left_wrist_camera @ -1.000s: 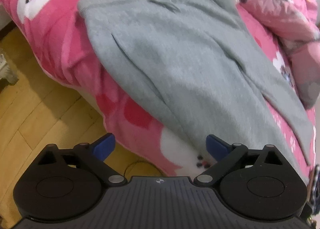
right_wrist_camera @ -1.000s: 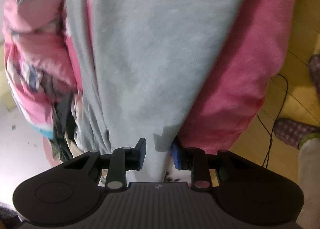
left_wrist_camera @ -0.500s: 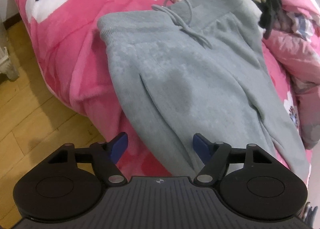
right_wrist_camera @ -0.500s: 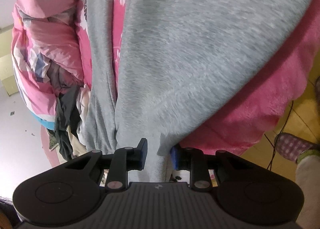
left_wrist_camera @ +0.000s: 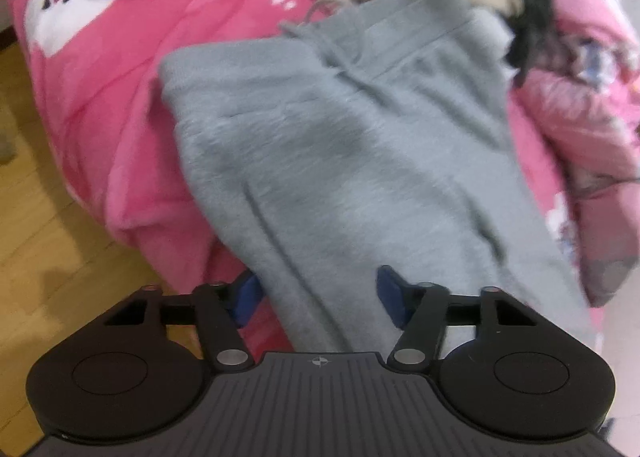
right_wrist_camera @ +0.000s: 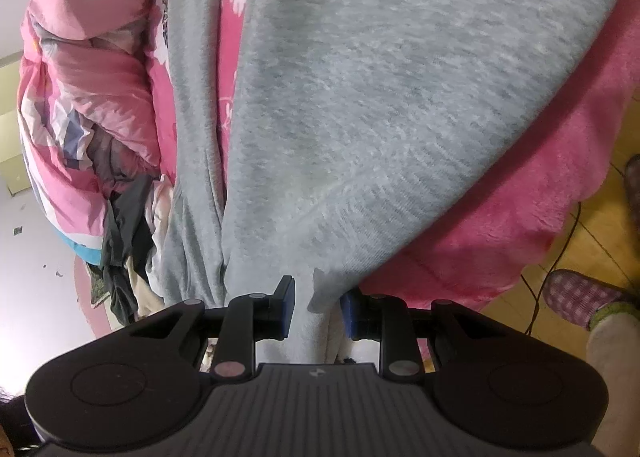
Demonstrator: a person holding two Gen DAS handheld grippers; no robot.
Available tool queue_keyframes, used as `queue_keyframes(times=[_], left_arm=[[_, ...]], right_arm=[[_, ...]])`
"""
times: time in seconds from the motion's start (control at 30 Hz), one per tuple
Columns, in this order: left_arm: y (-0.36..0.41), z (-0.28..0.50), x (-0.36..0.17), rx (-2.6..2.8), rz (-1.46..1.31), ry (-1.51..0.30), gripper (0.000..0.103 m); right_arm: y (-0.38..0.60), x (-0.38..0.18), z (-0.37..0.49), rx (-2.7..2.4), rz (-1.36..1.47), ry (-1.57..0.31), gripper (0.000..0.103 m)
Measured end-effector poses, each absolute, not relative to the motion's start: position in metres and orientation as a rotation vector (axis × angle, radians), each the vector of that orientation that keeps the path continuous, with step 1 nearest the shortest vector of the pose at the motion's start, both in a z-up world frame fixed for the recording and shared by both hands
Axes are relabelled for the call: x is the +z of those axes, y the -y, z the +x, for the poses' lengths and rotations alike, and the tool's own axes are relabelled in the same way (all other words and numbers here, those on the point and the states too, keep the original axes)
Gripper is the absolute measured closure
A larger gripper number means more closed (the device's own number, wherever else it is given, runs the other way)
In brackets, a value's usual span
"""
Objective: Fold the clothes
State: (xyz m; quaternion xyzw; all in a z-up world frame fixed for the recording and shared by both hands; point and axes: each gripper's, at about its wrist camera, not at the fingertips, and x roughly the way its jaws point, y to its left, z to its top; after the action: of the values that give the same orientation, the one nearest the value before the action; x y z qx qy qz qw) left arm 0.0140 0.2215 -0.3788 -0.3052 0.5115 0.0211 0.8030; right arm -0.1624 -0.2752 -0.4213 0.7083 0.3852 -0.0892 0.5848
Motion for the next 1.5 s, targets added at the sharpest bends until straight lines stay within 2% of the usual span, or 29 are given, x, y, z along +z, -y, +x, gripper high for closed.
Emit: queue_keyframes(times=[0.2, 0.33, 0.47, 0.6, 1.07, 1.27, 1.5], left_arm=[[-0.22, 0.015, -0.374, 0.054, -0.621, -1.088, 0.056], [-0.224, 0.016, -0.372, 0.068, -0.61, -1.104, 0.073], [-0.229, 0.016, -0.367, 0.058, -0.619, -1.104, 0.079], [-0.23, 0.016, -0.36, 0.034, -0.604, -1.084, 0.089], [-0.221, 0.038, -0.319, -0.095, -0.633, -0.89, 0.094], [-0.204, 0.068, -0.298, -0.143, -0.632, -0.789, 0.095], [-0.173, 0.119, -0.283, -0.146, -0.62, -0.688, 0.097]], right_arm=[[0.279, -0.425, -0.169, -0.269, 1.663, -0.867, 0.076], [0.278, -0.424, -0.166, -0.282, 1.643, -0.861, 0.076], [0.281, -0.41, -0.164, -0.29, 1.598, -0.852, 0.087], [0.284, -0.397, -0.16, -0.311, 1.563, -0.845, 0.09], [0.303, -0.326, -0.1, -0.254, 1.348, -0.757, 0.097], [0.318, -0.292, -0.059, -0.201, 1.262, -0.697, 0.097], [0.344, -0.278, -0.001, -0.145, 1.2, -0.698, 0.097]])
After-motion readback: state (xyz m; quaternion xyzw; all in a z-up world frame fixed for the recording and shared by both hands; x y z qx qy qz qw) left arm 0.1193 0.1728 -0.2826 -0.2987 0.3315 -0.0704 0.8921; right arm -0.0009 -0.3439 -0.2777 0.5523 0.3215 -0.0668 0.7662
